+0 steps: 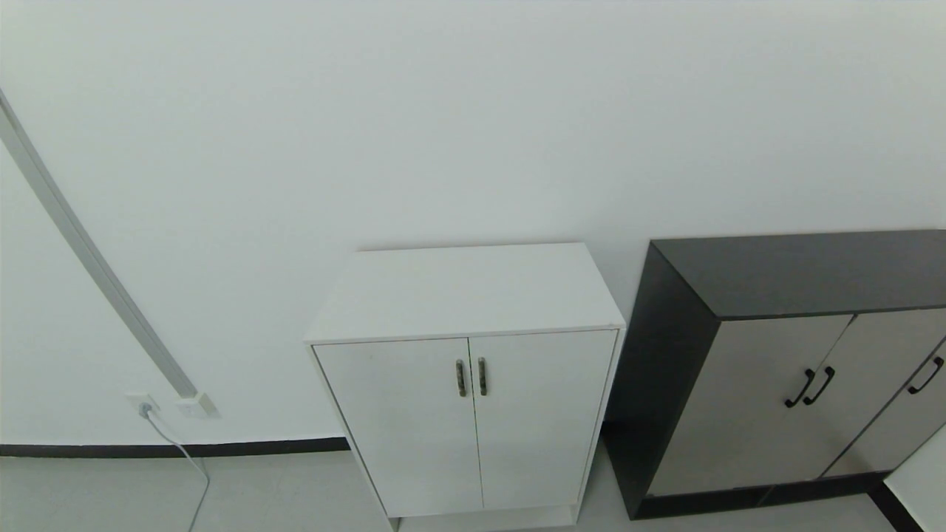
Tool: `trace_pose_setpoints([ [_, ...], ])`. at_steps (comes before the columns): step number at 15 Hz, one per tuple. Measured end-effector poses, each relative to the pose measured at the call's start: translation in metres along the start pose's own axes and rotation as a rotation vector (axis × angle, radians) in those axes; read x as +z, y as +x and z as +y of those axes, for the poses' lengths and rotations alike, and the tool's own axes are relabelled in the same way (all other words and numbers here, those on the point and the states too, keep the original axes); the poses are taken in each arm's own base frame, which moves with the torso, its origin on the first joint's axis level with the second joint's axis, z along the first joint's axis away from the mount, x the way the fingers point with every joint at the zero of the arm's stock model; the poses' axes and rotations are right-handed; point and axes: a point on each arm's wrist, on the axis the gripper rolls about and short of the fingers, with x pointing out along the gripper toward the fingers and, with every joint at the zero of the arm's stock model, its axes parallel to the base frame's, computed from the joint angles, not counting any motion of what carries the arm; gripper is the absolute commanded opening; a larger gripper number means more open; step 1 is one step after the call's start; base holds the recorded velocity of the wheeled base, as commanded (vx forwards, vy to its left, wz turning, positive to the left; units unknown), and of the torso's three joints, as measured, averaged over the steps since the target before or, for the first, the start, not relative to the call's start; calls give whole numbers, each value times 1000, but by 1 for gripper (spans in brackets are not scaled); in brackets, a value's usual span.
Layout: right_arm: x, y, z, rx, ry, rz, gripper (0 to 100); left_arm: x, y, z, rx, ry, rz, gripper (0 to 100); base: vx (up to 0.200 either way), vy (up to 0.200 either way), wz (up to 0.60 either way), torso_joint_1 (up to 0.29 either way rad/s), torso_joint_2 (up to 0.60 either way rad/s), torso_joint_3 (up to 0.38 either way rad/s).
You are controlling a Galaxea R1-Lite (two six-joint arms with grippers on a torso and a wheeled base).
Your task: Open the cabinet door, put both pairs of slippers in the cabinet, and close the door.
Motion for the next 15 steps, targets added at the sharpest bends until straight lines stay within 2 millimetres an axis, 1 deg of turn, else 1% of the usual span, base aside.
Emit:
trace_pose_setpoints([
  [5, -2, -6, -1, 47, -7, -82, 0, 0, 0, 0, 1, 3, 0, 0, 0, 0, 0, 0, 0, 0],
  [15, -2, -7, -1, 53, -3, -97, 0, 0, 0, 0, 1, 3, 0, 0, 0, 0, 0, 0, 0, 0],
])
